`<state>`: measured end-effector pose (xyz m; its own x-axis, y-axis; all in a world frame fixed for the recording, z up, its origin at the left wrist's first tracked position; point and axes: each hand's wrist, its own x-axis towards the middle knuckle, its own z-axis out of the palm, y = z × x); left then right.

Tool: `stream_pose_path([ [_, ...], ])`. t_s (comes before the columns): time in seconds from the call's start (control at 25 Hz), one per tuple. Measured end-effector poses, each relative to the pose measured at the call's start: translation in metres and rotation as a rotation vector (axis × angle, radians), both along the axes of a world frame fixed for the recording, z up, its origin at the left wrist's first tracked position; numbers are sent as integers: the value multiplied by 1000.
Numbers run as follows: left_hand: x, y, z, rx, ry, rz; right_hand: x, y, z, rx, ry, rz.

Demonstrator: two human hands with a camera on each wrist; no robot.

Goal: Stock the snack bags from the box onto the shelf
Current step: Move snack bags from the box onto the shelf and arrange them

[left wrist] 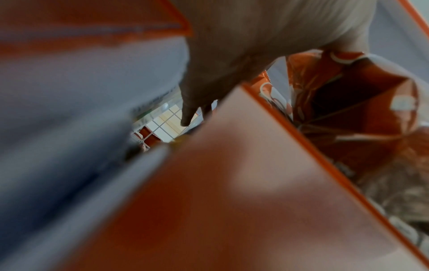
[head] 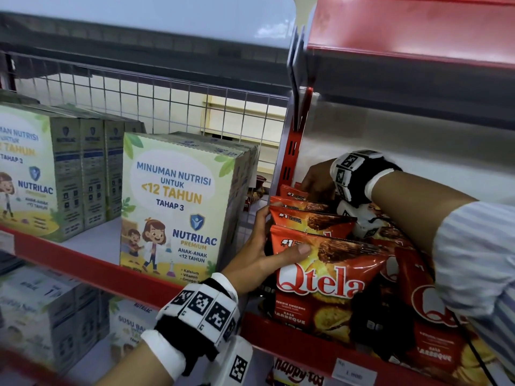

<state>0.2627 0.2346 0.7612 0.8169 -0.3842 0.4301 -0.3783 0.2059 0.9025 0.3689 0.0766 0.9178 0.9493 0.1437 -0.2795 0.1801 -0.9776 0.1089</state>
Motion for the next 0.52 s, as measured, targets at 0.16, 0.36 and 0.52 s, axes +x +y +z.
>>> stream_pose_path([
  [0.16,-2,-1,0,-7,18,25,-13,-3,22,196,-7,-101],
  [0.36,-15,3,0,21,-5,39,-64,-7,54,352,-151,-82],
  [0.52,-34,1,1,204,-89,77,-139,-37,62,262,-395,29],
])
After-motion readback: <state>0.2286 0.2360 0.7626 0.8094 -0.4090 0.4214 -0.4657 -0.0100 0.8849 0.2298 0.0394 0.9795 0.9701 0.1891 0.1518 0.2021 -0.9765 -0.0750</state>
